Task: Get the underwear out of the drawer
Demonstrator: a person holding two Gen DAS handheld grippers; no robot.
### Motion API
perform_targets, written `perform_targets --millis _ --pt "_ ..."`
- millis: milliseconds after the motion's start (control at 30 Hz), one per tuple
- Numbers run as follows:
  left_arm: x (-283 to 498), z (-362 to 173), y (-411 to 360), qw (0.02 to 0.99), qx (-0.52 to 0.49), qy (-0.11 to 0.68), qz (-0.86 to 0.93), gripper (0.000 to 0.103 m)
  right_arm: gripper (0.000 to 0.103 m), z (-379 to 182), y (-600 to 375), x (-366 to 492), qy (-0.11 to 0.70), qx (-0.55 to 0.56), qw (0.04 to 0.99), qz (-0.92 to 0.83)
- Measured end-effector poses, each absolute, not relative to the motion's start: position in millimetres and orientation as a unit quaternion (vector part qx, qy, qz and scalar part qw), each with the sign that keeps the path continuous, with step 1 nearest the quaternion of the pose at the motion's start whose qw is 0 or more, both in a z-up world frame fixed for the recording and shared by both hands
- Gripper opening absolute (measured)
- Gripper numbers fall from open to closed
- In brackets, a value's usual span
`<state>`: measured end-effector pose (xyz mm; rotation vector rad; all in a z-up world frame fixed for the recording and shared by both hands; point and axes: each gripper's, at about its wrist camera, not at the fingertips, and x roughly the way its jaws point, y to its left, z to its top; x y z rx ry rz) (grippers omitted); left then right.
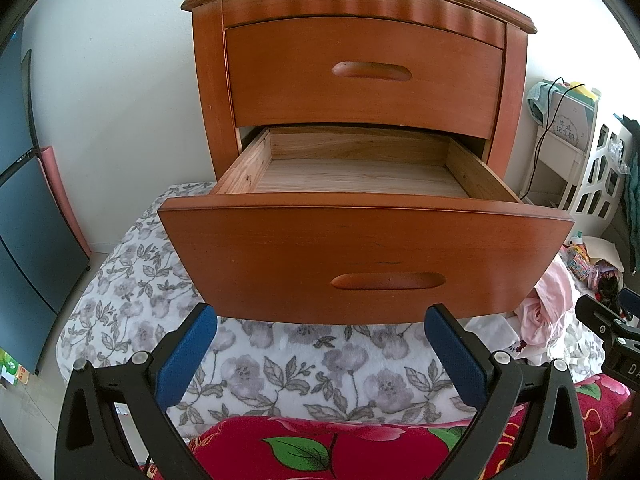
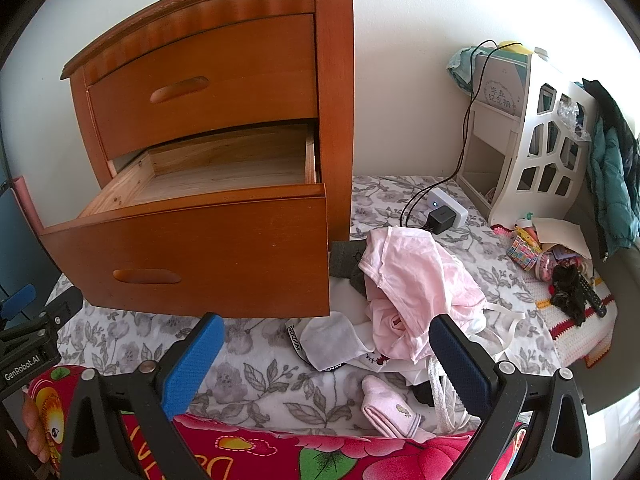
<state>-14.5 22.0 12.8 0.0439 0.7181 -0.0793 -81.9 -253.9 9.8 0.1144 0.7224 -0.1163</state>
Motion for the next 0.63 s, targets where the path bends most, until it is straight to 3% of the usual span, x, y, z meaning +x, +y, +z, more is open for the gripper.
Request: perform_targets --millis 633 --pt "-16.5 12.1 22.4 0.936 0.023 0.350 -0.038 0.103 0.103 9.7 -253.9 -82.0 0.353 0.055 0.932 -0.056"
